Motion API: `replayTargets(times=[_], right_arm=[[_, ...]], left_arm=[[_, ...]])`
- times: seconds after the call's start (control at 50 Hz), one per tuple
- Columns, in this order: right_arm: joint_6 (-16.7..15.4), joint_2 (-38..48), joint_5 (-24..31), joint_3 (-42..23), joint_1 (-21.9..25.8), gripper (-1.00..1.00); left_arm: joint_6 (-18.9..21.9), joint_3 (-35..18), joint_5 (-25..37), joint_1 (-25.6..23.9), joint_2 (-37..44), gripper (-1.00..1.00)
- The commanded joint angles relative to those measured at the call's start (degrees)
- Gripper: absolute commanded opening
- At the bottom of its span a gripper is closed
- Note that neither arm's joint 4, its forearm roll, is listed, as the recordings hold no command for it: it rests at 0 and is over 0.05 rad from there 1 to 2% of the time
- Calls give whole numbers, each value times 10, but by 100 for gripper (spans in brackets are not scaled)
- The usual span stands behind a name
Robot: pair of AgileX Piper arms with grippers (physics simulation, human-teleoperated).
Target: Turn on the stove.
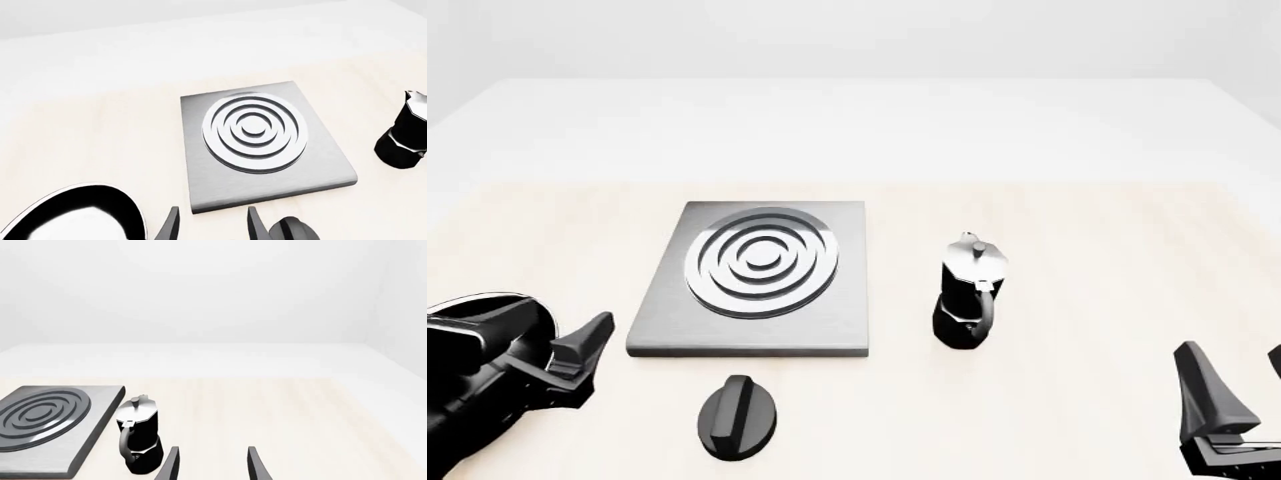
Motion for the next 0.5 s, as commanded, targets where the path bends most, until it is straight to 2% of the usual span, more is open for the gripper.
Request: replayTargets(times=[0.02,0.24,0.3,0.5], right_arm=[[0,5,-5,1,0,100],[0,-1,1,0,0,100],[0,1,-2,0,0,100],[0,2,-2,0,0,100]], left_arm=[[1,-23,-4,-40,61,100],[-26,-31,-18,-86,101,100],[-47,-31,-32,-91,126,100],[-74,-31,-53,-112,165,100]])
